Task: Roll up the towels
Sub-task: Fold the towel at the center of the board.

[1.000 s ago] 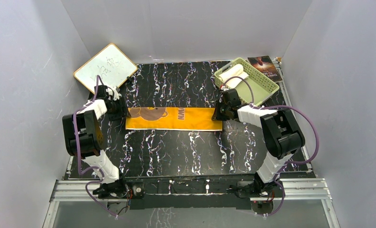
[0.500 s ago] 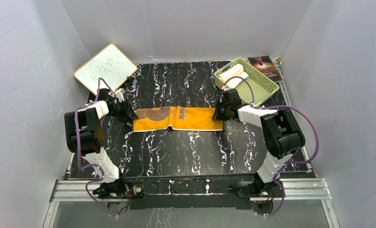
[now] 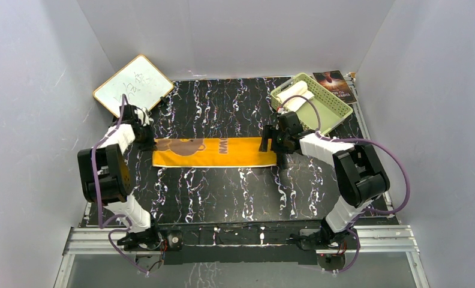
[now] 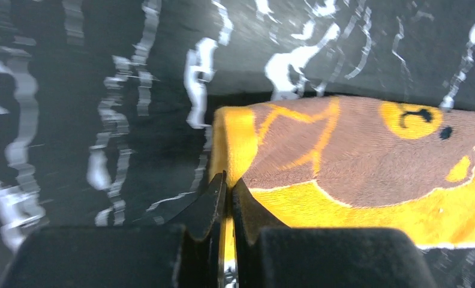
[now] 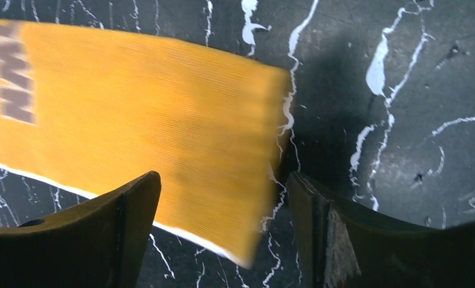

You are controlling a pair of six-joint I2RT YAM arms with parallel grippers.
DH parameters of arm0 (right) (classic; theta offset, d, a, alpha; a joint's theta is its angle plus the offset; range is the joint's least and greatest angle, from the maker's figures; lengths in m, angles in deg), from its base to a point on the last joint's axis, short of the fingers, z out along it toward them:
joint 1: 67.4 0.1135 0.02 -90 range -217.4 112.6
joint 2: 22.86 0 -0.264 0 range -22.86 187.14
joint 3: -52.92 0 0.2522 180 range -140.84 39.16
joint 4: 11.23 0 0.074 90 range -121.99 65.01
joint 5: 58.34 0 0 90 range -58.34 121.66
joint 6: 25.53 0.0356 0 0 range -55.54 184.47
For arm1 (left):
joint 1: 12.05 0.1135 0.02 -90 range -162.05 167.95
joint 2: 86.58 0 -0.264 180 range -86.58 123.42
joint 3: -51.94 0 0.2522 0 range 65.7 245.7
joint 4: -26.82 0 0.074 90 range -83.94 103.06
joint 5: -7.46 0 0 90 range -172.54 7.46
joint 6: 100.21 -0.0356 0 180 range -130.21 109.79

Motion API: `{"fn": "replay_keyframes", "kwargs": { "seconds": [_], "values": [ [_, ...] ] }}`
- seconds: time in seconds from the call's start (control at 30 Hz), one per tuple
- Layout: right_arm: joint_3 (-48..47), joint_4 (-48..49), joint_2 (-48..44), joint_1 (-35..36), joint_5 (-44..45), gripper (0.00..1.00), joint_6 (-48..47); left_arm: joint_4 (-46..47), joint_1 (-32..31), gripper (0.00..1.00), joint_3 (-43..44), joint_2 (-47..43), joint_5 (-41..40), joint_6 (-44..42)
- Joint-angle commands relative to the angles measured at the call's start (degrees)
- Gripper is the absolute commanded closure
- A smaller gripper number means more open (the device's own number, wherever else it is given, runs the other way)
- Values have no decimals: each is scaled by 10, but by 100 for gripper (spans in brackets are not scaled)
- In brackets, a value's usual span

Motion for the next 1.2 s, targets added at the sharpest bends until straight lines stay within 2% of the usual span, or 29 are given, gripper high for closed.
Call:
{"fn": "replay_keyframes", "kwargs": {
  "seconds": [0.0,0.1,0.37,0.57,0.83,0.97,1.03,1.07,1.13,1.17],
  "values": [
    [-19,-49,-29,1,49,22,28,8,7,100,34,-85,-173,-57],
    [-31,-49,-29,6,61,21,22,-15,7,100,73,-90,-192,-79],
    [-39,-61,-28,6,77,21,2,-191,-40,100,175,-60,-171,-88],
    [-37,-50,-29,7,47,20,-8,-156,-39,100,133,-67,-163,-87],
    [-91,-24,-19,52,23,23,-37,-152,-20,100,198,-4,-161,-98],
    [-140,-5,8,101,-15,29,-45,-149,-16,100,235,23,-157,-104],
    [-176,-16,32,136,-18,36,-53,-149,-13,100,249,39,-156,-107],
    [-191,-18,56,148,-22,44,-53,-147,-12,100,255,47,-156,-110],
    [-213,-17,86,163,-34,66,-45,-143,-10,100,265,61,-154,-114],
    [-218,-11,97,166,-46,73,-38,-141,-8,100,269,68,-153,-115]
  ]
}}
